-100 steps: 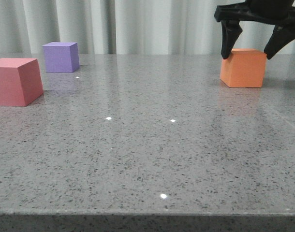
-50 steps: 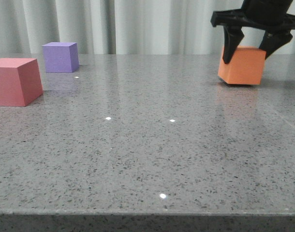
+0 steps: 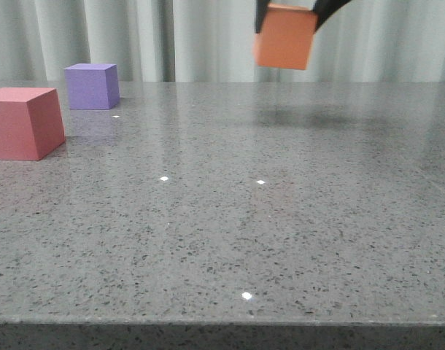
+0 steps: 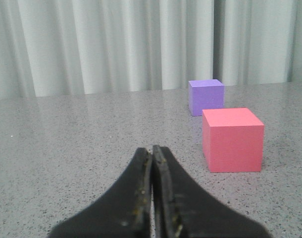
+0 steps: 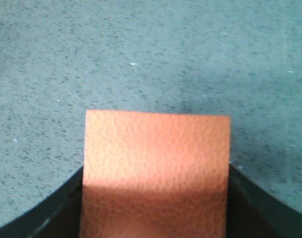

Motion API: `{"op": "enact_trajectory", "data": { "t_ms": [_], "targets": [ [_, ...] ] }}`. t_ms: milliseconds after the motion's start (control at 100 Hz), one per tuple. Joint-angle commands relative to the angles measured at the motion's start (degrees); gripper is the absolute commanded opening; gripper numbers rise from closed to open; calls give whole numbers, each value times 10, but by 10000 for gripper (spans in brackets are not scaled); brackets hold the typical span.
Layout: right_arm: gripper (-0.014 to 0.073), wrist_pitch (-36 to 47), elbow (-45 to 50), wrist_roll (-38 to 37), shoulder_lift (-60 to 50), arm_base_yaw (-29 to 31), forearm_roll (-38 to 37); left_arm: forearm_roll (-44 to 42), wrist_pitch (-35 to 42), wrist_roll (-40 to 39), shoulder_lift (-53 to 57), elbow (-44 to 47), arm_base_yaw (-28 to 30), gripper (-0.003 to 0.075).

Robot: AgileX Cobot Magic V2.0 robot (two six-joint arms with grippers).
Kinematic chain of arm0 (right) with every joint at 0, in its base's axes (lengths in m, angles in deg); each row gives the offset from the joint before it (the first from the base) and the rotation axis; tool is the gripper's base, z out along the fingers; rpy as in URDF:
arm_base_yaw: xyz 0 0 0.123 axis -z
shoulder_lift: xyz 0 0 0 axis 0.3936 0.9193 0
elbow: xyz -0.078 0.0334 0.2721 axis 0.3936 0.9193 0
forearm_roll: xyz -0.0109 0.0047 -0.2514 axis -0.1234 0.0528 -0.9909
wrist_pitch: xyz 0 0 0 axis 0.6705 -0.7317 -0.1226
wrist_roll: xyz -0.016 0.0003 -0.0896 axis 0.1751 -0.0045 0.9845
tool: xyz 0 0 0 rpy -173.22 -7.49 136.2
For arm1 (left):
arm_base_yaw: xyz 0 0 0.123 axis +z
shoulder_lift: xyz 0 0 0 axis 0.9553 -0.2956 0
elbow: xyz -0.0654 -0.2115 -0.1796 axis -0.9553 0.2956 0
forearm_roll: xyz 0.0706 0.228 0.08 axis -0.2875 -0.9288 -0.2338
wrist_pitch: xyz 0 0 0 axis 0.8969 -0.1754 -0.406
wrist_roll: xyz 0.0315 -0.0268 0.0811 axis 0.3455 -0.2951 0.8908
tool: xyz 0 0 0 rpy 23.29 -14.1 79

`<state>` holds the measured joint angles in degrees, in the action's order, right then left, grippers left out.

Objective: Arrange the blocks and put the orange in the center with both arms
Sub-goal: 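Carry the orange cube with the right gripper toward the table center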

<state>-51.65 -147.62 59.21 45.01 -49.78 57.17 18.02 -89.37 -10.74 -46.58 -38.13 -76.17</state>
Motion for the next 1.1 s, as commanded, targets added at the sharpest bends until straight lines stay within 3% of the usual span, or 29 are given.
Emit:
{"op": "enact_trajectory", "data": {
  "t_ms": [0,430,970,1090],
  "targets": [
    [323,5,-53,-22,1,-18,-26,4,49,-1,18,24,2,-19],
    [323,-75,-257,-81,147,-82,-25,4,49,-1,18,24,2,-19],
    [325,-71,-267,-98,191,-90,-17,4,49,-1,18,24,2,-19],
    [423,-63,-267,-98,190,-90,-15,4,49,-1,18,24,2,-19]
  ]
}}
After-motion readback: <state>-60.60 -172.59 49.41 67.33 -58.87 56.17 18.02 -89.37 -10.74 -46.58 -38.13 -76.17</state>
